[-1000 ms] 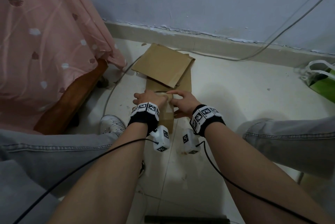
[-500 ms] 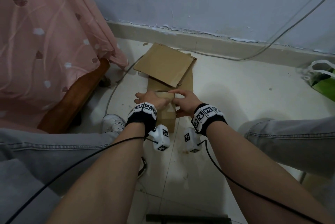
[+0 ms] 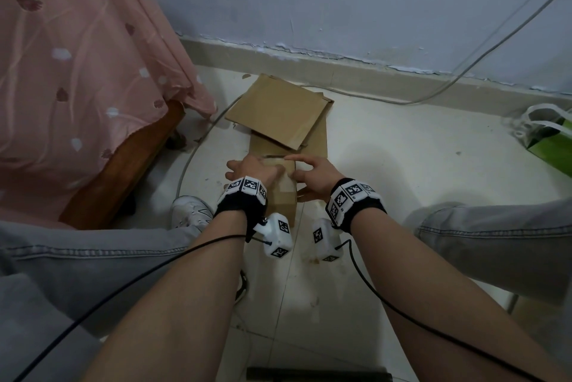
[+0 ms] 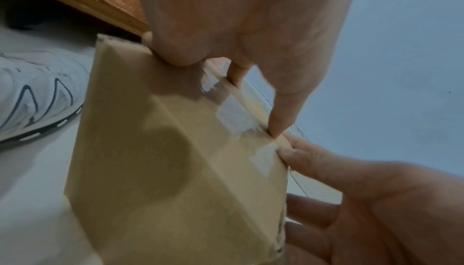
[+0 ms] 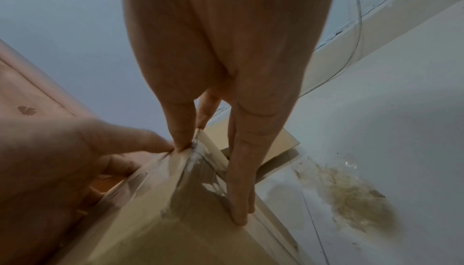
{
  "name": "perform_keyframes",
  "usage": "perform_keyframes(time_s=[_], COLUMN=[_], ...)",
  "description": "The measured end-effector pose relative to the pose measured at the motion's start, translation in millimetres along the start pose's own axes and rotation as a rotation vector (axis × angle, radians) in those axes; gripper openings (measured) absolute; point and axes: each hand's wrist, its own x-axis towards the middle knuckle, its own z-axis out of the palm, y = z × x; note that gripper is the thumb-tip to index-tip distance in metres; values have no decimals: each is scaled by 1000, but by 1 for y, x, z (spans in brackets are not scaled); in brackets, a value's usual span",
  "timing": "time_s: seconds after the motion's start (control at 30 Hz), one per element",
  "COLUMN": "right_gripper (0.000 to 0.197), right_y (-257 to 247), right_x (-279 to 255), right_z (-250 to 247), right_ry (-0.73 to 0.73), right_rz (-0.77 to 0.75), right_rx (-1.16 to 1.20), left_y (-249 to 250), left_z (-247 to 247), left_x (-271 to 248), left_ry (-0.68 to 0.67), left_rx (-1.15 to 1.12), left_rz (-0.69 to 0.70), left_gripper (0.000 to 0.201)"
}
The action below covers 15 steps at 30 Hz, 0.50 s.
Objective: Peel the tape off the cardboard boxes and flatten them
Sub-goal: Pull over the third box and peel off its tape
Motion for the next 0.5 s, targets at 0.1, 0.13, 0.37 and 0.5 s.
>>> perform_keyframes(time_s=[0.1, 0.13, 0.37, 0.5], right_gripper=[33, 33, 33, 33], right_y=[0, 0, -1, -2], right_x=[0, 1, 0, 1], right_z=[-1, 0, 1, 1], right_ry=[-2, 0, 10, 15], right_rz=[8, 9, 10, 0], right_rx=[-1, -6, -10, -29], left_y=[-6, -9, -21, -27], left_z=[0, 0, -6, -10], left_x=[3, 3, 2, 5], left_ry=[10, 17, 157, 186], left_rx=[-40, -55, 308, 473], left_rz=[53, 87, 561, 689], left_gripper=[49, 43, 26, 19])
